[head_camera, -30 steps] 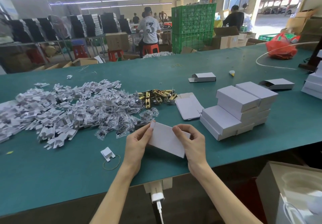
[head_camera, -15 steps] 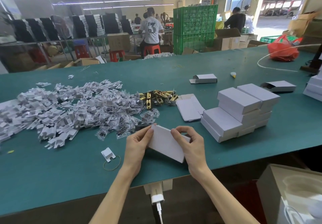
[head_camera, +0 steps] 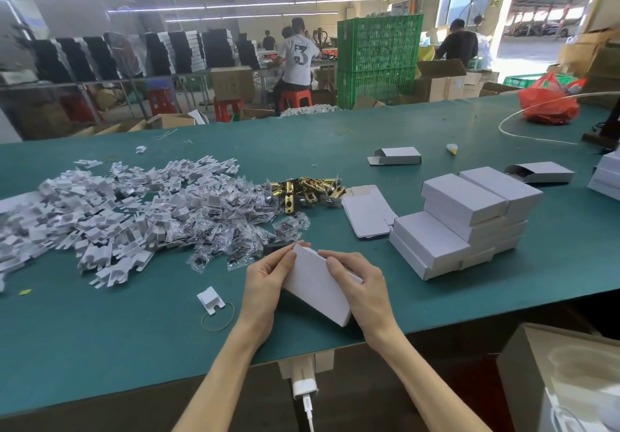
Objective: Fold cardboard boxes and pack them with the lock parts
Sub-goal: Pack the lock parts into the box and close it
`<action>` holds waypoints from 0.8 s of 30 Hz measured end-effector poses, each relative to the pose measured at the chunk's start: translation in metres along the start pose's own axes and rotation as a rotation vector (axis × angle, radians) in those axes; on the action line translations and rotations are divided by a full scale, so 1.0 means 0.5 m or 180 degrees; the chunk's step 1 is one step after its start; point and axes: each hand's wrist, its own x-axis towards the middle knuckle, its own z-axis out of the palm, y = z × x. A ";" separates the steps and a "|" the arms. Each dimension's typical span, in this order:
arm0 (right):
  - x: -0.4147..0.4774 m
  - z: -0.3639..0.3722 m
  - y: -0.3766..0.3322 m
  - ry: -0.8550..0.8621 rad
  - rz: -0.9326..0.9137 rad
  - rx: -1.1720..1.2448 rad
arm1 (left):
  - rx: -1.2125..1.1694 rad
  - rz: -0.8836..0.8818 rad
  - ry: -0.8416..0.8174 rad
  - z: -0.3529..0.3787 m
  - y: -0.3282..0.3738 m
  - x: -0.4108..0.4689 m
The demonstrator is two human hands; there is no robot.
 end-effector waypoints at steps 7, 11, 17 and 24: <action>0.001 -0.001 -0.003 0.0156 0.0293 0.0280 | -0.0041 -0.0058 -0.0136 0.000 -0.001 0.000; 0.001 -0.001 -0.005 0.0211 0.0421 0.0383 | 0.0046 -0.0065 -0.0134 -0.001 0.000 -0.001; -0.002 -0.002 -0.010 0.0330 0.0473 0.0469 | 0.0279 -0.0105 -0.0515 0.003 0.005 -0.008; -0.001 -0.002 -0.009 0.0235 0.0487 0.0446 | 0.0260 -0.0130 -0.0526 0.000 -0.002 -0.006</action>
